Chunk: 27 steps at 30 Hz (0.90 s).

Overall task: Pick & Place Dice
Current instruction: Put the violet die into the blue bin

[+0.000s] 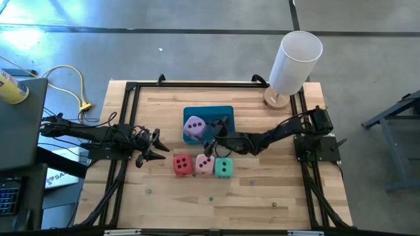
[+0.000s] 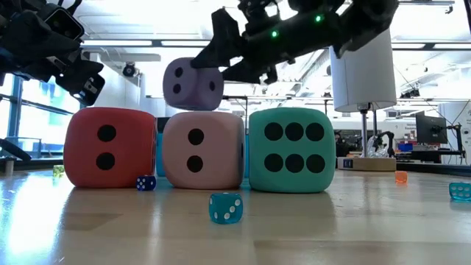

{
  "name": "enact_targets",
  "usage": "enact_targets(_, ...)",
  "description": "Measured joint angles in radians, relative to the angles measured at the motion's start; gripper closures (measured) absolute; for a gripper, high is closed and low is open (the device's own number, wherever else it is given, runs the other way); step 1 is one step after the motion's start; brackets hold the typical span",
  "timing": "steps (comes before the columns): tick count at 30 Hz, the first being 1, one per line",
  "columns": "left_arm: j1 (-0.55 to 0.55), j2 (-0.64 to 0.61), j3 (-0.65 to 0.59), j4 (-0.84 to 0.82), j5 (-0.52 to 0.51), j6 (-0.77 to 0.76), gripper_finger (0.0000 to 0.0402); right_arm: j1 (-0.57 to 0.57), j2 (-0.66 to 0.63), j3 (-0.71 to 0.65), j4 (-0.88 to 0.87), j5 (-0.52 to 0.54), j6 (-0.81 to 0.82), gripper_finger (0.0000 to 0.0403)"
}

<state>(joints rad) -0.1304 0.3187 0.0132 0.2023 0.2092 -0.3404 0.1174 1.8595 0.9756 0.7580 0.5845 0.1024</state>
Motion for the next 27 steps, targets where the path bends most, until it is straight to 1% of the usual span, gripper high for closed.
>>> enact_targets(3, 0.0, 0.0, 0.0, 0.0, 0.0, 0.001, 0.0226, -0.029, 0.0, 0.0, -0.005, -0.038, 0.005, 0.0076)
enact_targets(6, 0.0, 0.0, 0.0, 0.0, 0.0, 0.002, 0.0226, -0.055, 0.0, 0.0, -0.051, -0.071, 0.007, 0.0076)
enact_targets(10, 0.0, 0.0, 0.0, 0.0, 0.0, 0.002, 0.0226, -0.082, 0.0, 0.0, -0.112, -0.074, -0.013, 0.0076)
enact_targets(15, 0.0, 0.0, 0.0, 0.0, 0.0, 0.01, 0.0226, -0.123, 0.0, 0.0, -0.116, -0.165, -0.044, 0.0076)
enact_targets(20, 0.0, 0.0, 0.0, 0.0, -0.001, 0.011, 0.0226, -0.155, 0.0, 0.0, -0.118, -0.182, -0.02, 0.0076)
enact_targets(25, 0.0, 0.0, 0.0, 0.0, -0.003, 0.012, 0.0226, -0.192, 0.001, 0.0, -0.118, -0.311, -0.02, 0.0076)
enact_targets(27, 0.0, 0.0, 0.0, 0.0, -0.003, 0.013, 0.0226, -0.206, 0.001, 0.0, -0.118, -0.332, -0.021, 0.0076)
